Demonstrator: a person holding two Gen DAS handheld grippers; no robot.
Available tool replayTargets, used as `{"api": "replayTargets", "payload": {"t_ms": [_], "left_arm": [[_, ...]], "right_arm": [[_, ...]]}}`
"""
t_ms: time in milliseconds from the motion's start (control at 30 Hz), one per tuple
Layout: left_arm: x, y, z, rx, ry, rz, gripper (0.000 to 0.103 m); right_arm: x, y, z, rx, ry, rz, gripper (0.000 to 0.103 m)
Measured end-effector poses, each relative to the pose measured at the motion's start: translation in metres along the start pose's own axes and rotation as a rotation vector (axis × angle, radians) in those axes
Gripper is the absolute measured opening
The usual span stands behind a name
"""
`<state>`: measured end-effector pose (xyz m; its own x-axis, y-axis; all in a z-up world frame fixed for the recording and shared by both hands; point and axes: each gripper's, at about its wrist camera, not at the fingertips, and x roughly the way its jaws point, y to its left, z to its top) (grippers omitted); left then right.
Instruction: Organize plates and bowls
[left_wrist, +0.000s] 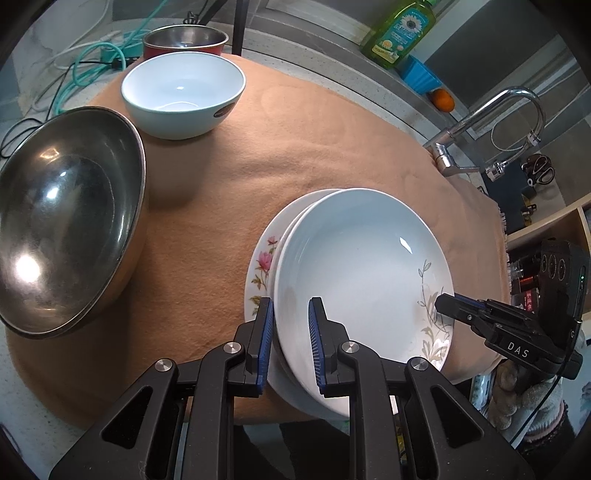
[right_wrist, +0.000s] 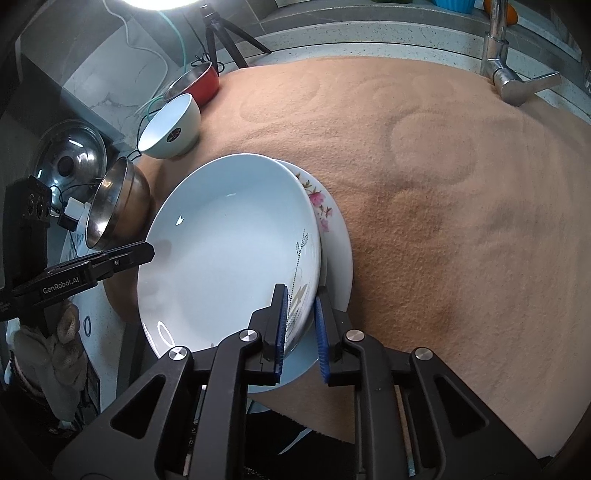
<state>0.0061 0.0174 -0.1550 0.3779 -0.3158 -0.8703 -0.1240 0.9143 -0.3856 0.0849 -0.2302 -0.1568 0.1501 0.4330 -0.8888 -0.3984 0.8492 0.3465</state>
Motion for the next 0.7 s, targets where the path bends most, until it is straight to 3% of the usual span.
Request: {"api": "replayTargets", "payload": {"t_ms": [700], "left_arm": [[-0.017, 0.014, 0.004, -0.039, -0.04, -0.014, 0.017]], "right_arm": [[-0.014, -0.005, 0.004, 0.026, -0.049, -0.005, 0.017]]}}
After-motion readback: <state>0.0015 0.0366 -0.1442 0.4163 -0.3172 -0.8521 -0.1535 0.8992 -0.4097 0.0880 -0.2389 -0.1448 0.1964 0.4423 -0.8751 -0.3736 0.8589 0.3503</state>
